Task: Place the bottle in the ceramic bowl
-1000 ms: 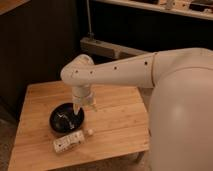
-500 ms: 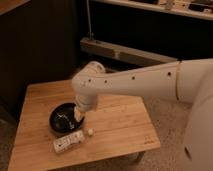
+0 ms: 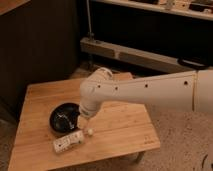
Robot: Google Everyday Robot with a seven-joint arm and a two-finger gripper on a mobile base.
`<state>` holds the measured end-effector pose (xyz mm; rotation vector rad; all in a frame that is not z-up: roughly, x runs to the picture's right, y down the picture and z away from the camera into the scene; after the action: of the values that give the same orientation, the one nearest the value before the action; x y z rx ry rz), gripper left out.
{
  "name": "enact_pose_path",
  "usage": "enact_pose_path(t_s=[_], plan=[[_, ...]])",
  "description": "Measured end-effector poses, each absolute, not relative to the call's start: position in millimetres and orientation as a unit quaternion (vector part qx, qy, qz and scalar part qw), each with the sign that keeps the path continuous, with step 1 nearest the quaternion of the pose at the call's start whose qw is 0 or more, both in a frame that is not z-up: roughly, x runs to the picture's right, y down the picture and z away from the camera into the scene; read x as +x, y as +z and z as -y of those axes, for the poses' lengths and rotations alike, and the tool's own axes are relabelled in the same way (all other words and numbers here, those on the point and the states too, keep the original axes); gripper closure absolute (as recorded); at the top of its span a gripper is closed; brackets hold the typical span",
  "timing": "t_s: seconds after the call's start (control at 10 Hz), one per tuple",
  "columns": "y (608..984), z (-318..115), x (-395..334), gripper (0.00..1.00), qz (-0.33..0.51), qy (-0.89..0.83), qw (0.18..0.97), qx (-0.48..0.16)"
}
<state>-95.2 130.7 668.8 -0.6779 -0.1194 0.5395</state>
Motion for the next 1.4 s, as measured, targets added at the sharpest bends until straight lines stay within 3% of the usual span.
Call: enact_pose_path(t_s=[0.6,1.4], plan=[[667,-132,-96,0.35,0.066,0.264,0.908,-0.319],[689,-187,-93,0.35,0.247,0.169,0.902,-0.312]])
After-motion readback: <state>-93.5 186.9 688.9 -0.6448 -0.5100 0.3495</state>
